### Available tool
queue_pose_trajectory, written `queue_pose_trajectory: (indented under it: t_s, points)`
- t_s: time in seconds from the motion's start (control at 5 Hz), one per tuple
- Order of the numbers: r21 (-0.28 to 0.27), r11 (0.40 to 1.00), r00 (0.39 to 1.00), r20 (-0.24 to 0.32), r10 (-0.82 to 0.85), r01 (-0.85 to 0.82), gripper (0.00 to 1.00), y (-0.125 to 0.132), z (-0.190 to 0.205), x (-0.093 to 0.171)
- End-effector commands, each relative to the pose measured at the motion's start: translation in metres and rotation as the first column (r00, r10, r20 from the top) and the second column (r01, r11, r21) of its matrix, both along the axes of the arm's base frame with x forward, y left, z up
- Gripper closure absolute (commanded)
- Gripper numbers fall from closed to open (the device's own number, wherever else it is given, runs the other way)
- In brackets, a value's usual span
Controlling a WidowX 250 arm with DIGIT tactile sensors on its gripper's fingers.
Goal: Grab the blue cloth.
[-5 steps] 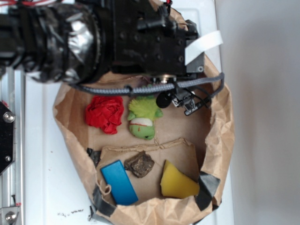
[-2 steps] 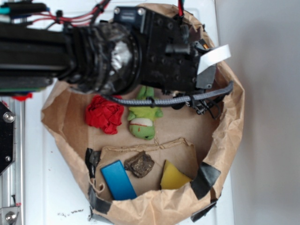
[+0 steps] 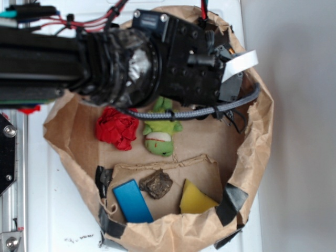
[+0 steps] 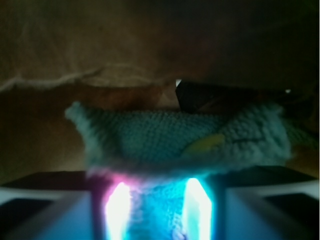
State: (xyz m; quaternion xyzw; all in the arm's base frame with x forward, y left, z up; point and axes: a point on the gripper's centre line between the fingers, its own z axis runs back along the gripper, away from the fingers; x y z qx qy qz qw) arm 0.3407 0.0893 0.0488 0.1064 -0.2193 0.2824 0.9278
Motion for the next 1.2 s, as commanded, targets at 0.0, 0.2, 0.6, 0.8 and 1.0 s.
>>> queue_pose_trajectory:
  t_s: [0.0,0.2,0.6,0.8,1.0]
  points:
    - [0.011,0.993,0.993,0.025,-0.115,0.115,1.00,-0.003,0.031,-0.006]
    - [-0.010,0.977,0.976,-0.025,-0.215,0.215,1.00,-0.007,0.055,-0.021]
    - [-0.044,0.919,0.912,-0.115,-0.393,0.391,1.00,-0.024,0.104,-0.041]
    - [-0.080,0.891,0.873,-0.175,-0.455,0.448,1.00,-0.033,0.120,-0.044]
    - [-0.093,0.866,0.844,-0.197,-0.499,0.491,1.00,-0.044,0.130,-0.049]
